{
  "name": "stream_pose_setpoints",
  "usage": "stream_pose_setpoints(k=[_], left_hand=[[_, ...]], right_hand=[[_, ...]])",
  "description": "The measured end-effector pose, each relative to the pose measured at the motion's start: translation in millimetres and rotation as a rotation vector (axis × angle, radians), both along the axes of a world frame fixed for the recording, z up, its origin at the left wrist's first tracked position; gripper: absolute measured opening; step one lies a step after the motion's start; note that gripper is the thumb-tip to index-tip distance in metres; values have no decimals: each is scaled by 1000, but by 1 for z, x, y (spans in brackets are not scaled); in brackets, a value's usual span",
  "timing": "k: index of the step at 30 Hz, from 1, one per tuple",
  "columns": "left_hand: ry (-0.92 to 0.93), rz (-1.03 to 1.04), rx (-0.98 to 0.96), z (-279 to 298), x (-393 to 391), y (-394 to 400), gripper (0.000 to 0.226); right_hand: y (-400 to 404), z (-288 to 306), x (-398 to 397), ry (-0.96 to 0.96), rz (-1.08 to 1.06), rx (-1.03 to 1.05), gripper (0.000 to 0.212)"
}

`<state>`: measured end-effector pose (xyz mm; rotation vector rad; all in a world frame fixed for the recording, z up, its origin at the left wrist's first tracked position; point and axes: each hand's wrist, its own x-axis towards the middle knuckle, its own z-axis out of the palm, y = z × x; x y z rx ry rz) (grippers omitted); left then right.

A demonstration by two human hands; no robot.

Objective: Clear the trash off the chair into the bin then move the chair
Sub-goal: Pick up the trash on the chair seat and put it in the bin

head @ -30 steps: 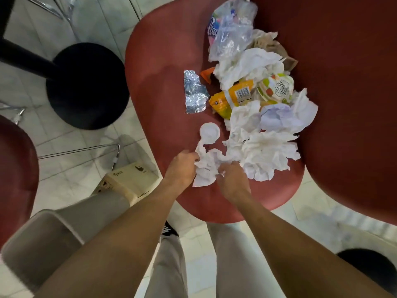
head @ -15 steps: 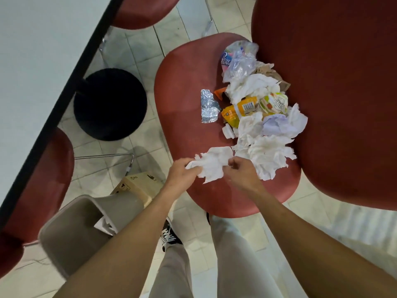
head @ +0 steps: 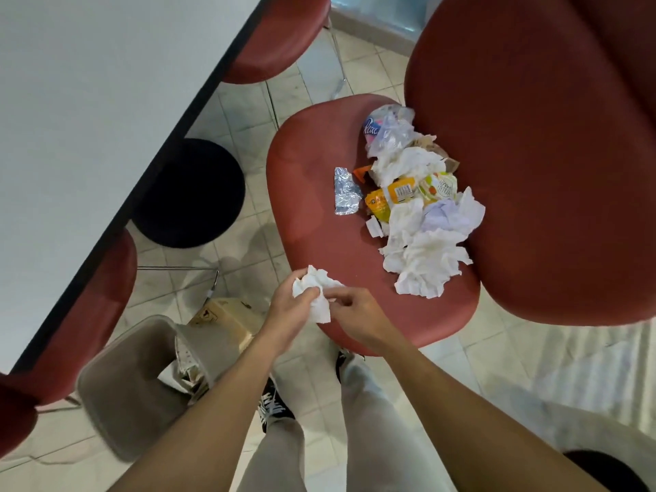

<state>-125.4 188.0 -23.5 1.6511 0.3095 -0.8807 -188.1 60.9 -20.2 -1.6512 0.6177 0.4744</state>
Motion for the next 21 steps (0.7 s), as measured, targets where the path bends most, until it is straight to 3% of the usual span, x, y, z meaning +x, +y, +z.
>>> stream_pose_setpoints(k=[5,9,12,16,18,21], left_hand=[[-34,-41,120,-13,0,-24,25],[-30,-60,162,-27,-1,-45,23],[-29,-81,192,-37,0,-57,23],[-19,-93,204,-47,3,-63,23],[-9,-95,207,-50,8,-62,23],[-22,-94,218,-49,18,-61,23]], right_hand=[[-61,-28,-20,164,-163,-288,28],[-105,-60,-30,325,-96,-421,36],[-116,-80,-26,310,43,-531,44],[-116,-106,-12,427,155,-541,61],[-114,-116,-9,473,159,-562,55],[-112,-121,-11,429,93,-674,31]])
